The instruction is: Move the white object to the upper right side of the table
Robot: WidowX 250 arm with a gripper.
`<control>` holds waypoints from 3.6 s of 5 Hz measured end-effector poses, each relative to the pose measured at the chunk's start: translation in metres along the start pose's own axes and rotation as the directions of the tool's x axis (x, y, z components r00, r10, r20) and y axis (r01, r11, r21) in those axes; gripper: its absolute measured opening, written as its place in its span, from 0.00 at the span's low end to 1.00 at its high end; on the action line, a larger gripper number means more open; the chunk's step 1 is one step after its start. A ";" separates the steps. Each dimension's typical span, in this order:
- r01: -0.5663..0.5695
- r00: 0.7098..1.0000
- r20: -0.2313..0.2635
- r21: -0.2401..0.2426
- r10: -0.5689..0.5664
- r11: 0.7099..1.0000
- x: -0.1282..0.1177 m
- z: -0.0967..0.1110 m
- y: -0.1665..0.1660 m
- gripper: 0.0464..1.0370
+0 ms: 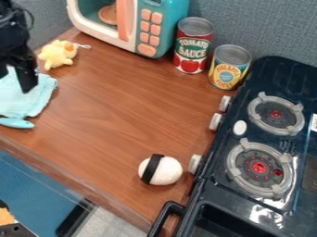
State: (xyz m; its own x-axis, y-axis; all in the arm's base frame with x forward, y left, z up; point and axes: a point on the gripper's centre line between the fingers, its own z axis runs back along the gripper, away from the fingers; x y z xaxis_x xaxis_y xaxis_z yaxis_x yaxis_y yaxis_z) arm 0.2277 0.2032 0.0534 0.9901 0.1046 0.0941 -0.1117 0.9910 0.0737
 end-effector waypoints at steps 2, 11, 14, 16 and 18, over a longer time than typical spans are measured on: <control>0.207 0.973 0.104 -0.006 -0.205 0.978 0.004 0.035 -0.078 0.96; 0.802 0.596 0.117 -0.117 -0.794 0.585 -0.006 -0.020 -0.249 0.53; 0.769 0.630 0.167 0.001 -0.758 0.639 0.047 0.035 -0.219 0.53; 0.770 0.604 0.202 0.100 -0.771 0.630 0.120 0.041 -0.217 0.53; 0.744 0.616 0.168 0.196 -0.769 0.639 0.145 0.011 -0.211 0.53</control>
State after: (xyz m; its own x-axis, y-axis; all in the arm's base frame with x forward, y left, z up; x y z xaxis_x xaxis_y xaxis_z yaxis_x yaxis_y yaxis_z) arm 0.3942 0.0080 0.0619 0.6816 -0.7121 0.1682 0.6488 0.6944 0.3112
